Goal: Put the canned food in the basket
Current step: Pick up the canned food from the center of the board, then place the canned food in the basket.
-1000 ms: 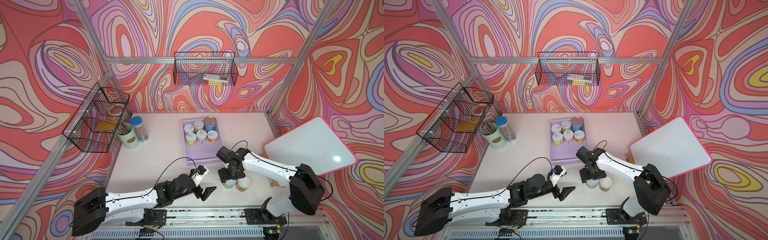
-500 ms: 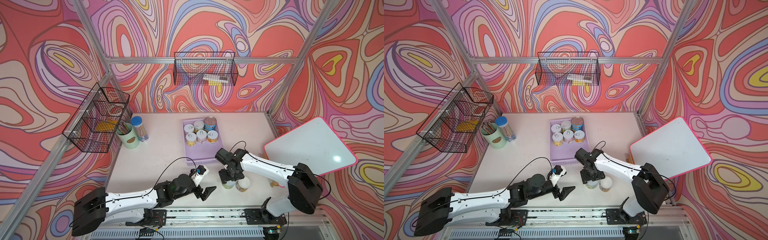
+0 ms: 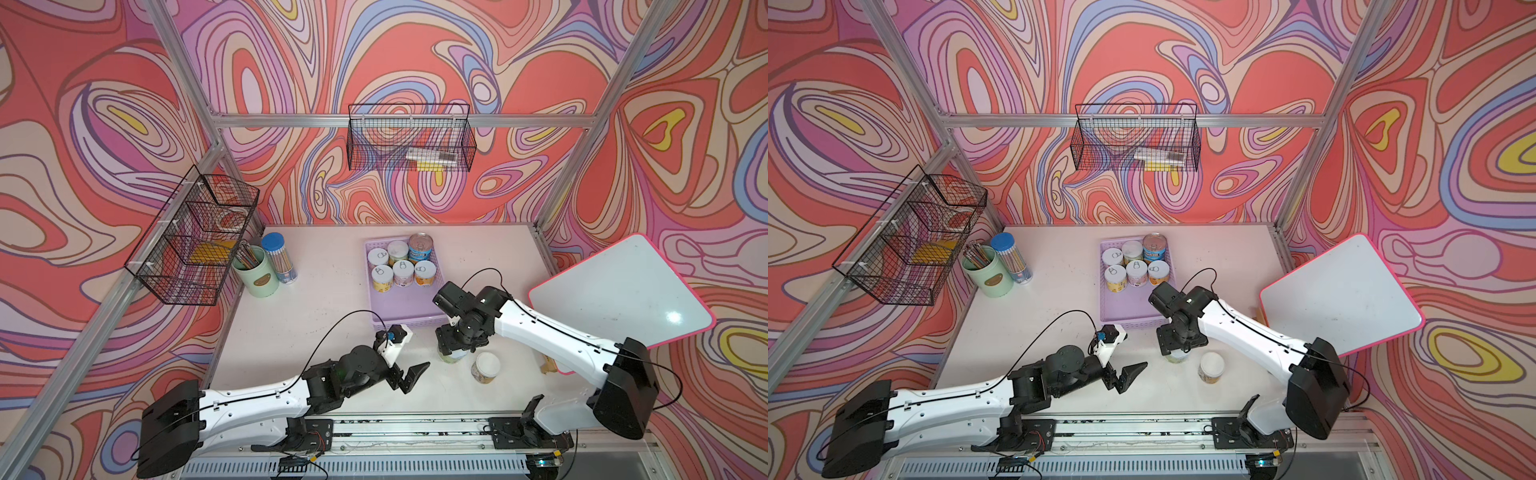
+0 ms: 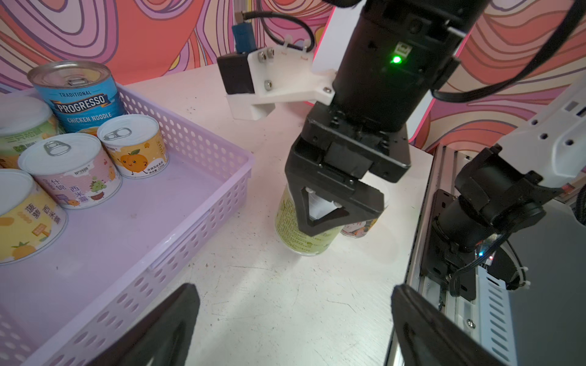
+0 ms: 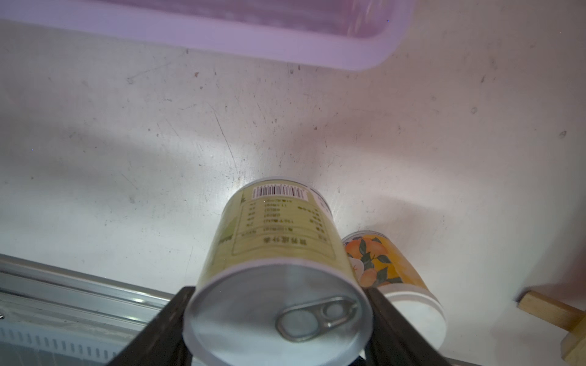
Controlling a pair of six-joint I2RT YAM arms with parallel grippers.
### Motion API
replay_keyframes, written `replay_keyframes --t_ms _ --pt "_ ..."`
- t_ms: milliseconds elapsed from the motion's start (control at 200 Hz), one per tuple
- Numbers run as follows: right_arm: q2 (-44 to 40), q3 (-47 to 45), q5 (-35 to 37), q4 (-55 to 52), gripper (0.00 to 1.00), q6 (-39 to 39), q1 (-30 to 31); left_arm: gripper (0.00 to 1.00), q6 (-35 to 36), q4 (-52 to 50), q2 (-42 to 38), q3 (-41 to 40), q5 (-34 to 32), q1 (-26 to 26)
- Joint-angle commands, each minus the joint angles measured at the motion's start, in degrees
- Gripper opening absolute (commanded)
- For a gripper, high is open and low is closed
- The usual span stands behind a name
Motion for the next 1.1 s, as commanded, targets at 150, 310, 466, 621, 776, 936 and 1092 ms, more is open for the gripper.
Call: replay_keyframes --t_ms 150,310,466,621,776,936,1092 --pt "-3.23 5.08 3.61 -2.54 0.59 -1.68 0.25 0.99 -0.15 1.97 -0.97 2.26 5.4 5.91" --pt "-3.42 7.65 7.11 -0.63 0.49 -2.95 0.28 0.99 -0.04 -1.1 0.67 5.43 8.24 9.15" --pt "-3.14 10.1 8.28 3.96 0.32 -5.44 0.29 0.99 -0.4 -6.42 2.33 11.55 7.75 10.93" --pt "1.41 13.56 10.54 6.29 0.0 -8.73 0.09 0.99 -2.98 -11.3 4.21 15.49 11.22 14.92" --pt "7.56 17.55 11.29 7.22 0.0 -11.31 -0.99 0.99 -6.48 -11.5 4.39 16.31 16.75 19.86" --pt "11.62 20.33 8.44 10.2 0.0 -13.39 -2.62 0.99 -9.08 -9.47 2.54 14.26 20.66 24.02" --pt "16.05 23.1 7.16 11.26 0.0 -14.99 -5.02 0.99 -9.92 -8.8 0.72 12.42 22.54 27.65"
